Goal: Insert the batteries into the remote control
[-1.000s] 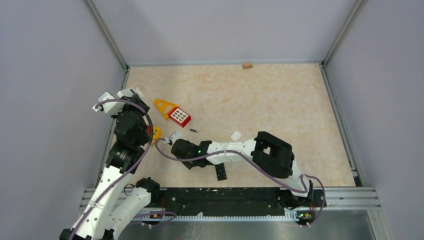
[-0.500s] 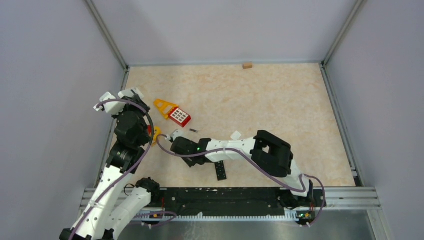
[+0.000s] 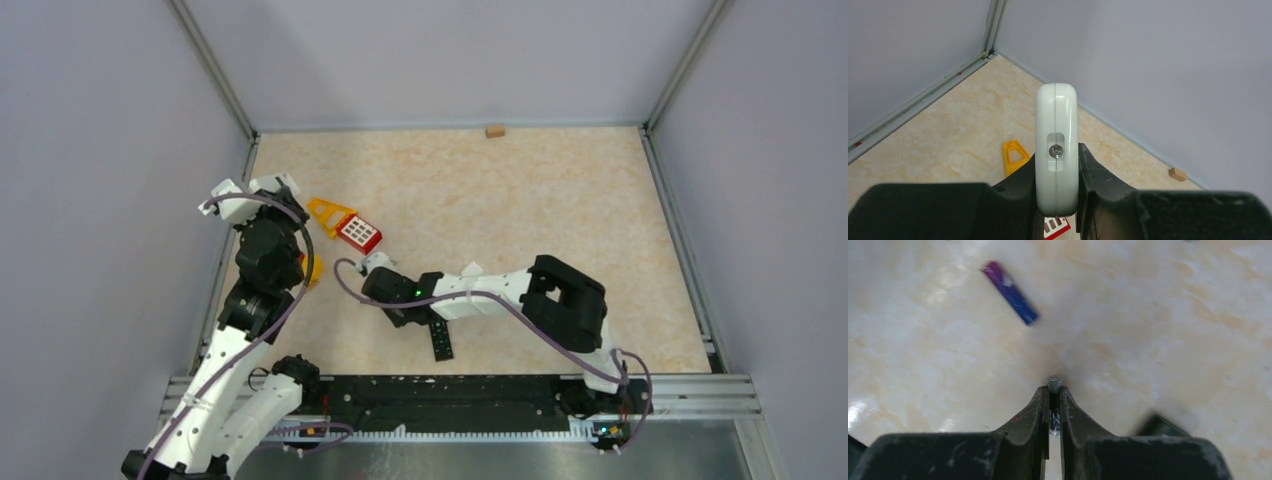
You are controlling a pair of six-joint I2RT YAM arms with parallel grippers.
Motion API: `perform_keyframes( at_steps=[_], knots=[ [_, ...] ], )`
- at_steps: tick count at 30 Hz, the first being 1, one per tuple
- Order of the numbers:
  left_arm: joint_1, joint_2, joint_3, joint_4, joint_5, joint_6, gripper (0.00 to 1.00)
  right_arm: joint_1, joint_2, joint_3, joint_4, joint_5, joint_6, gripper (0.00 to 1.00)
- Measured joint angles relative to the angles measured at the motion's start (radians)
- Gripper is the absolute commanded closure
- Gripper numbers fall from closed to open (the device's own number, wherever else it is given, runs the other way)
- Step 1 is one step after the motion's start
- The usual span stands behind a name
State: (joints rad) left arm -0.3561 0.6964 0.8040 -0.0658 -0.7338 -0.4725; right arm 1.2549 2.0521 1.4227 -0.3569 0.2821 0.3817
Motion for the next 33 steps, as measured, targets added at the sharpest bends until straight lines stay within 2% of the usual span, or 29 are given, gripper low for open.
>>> perform_keyframes(
  at_steps=[4, 9, 14, 17, 21, 25, 33],
  knots=[
    [0.0, 0.032, -0.03, 0.044, 0.069, -0.017, 1.0, -0.079, -0.142, -0.162, 0.048, 0.022, 0.013, 0.96],
    [0.001, 0.104, -0.079, 0.116, 0.209, -0.069, 1.0, -0.212, -0.401, -0.307, 0.132, 0.057, 0.032, 0.96],
    [0.002, 0.189, -0.137, 0.265, 0.499, -0.214, 1.0, -0.294, -0.654, -0.378, 0.275, 0.069, 0.073, 0.96],
    [0.002, 0.251, -0.163, 0.381, 0.655, -0.324, 1.0, -0.323, -0.732, -0.378, 0.354, 0.08, 0.095, 0.96],
    [0.002, 0.349, -0.201, 0.593, 0.863, -0.501, 1.0, -0.342, -0.787, -0.377, 0.456, 0.114, 0.118, 0.95],
    [0.002, 0.414, -0.209, 0.76, 0.988, -0.625, 1.0, -0.346, -0.792, -0.369, 0.533, 0.126, 0.116, 0.94],
    [0.002, 0.513, -0.221, 1.052, 1.096, -0.822, 1.0, -0.348, -0.748, -0.302, 0.626, 0.136, 0.09, 0.94]
  ],
)
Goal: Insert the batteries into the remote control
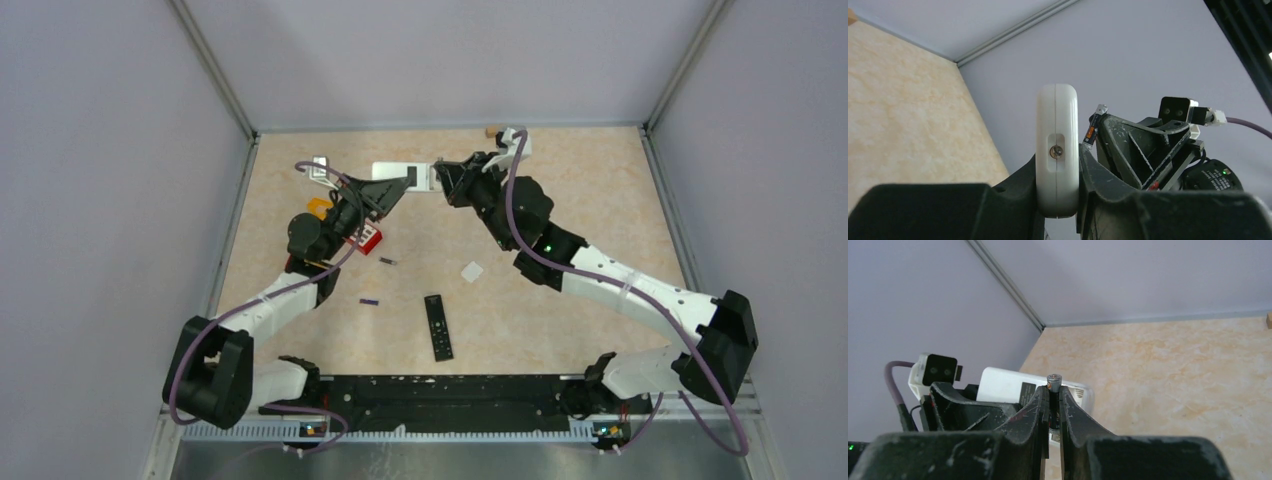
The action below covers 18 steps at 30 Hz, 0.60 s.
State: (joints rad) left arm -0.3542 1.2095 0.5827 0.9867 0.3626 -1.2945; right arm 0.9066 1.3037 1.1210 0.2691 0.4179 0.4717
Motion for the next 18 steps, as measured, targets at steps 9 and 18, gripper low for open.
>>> perform_keyframes(
  at_steps=[9, 18],
  knots=[
    [0.0, 0.076, -0.005, 0.13, 0.013, -0.147, 1.0, 0.0, 0.027, 0.013, 0.058, 0.001, -0.008, 0.94],
    [0.0, 0.076, -0.005, 0.138, -0.002, -0.204, 1.0, 0.0, 0.058, 0.013, 0.065, 0.034, -0.006, 0.94]
  ],
)
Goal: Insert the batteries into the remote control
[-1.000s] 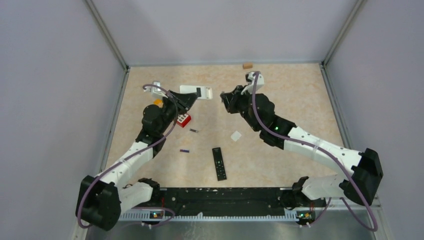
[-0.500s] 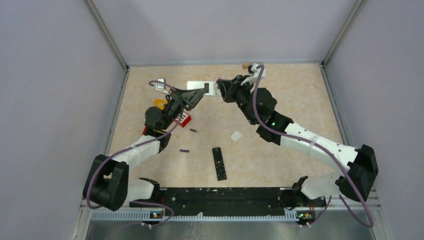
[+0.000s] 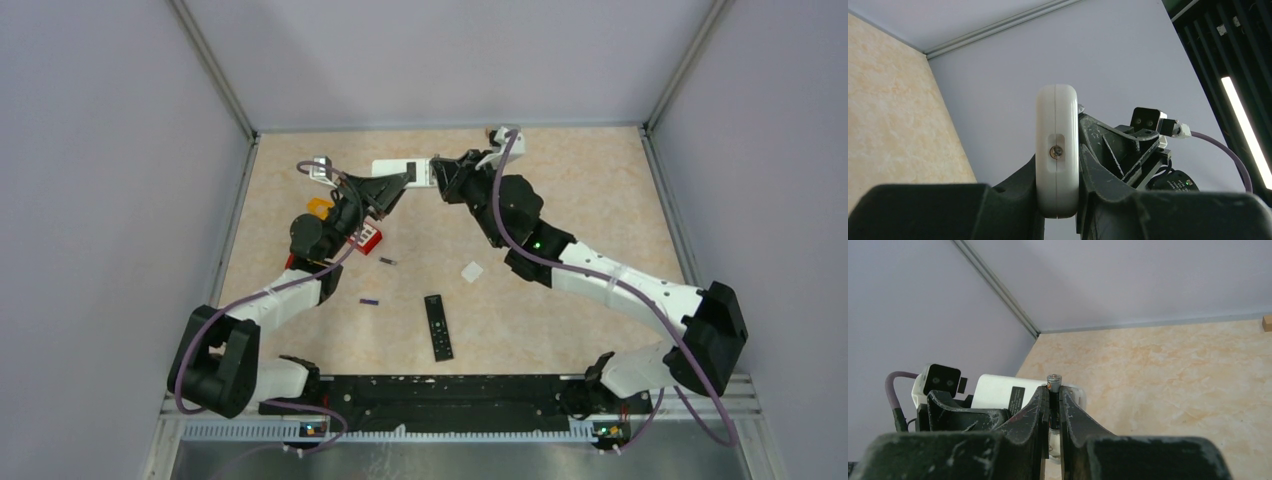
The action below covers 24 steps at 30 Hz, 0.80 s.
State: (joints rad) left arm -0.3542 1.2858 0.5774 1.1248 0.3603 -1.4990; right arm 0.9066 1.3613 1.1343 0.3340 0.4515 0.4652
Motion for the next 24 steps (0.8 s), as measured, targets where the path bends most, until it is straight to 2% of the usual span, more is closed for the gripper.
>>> perform_keyframes(
  at_steps=[10, 15, 24],
  knots=[
    [0.0, 0.0, -0.006, -0.003, -0.007, -0.003, 1.0, 0.0, 0.019, 0.0, 0.018, 0.006, 0.011, 0.92],
    [0.0, 0.0, -0.008, -0.003, -0.01, -0.011, 1.0, 0.0, 0.02, 0.0, 0.017, 0.003, 0.018, 0.87],
    [0.0, 0.035, -0.01, 0.031, -0.014, -0.064, 1.0, 0.003, 0.02, 0.0, -0.003, -0.006, 0.033, 0.84]
  ],
)
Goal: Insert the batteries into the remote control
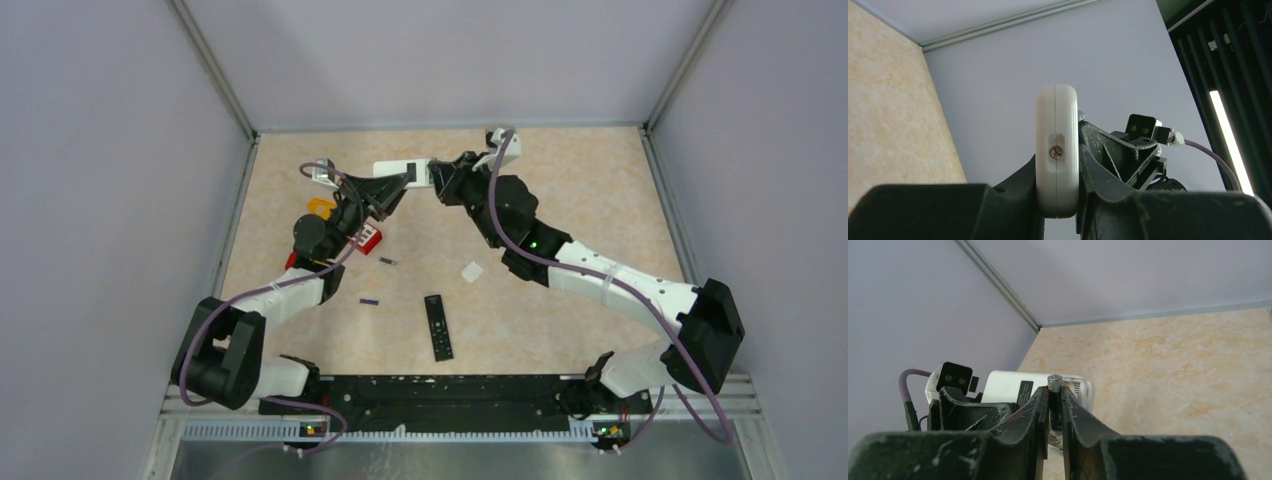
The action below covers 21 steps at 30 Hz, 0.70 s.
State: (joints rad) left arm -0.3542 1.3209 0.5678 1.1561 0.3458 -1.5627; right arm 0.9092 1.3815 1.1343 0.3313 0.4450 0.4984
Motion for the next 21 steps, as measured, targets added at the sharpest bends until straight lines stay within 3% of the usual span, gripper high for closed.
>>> perform_keyframes(
  at_steps=[5, 21],
  knots=[
    [0.0, 0.013, -0.003, 0.009, -0.003, -0.019, 1.0, 0.0, 0.0, 0.001, -0.017, 0.0, 0.01, 0.73],
    [0.0, 0.013, -0.02, 0.034, -0.022, -0.036, 1.0, 0.004, 0.016, 0.099, -0.153, 0.005, 0.023, 0.64]
  ],
)
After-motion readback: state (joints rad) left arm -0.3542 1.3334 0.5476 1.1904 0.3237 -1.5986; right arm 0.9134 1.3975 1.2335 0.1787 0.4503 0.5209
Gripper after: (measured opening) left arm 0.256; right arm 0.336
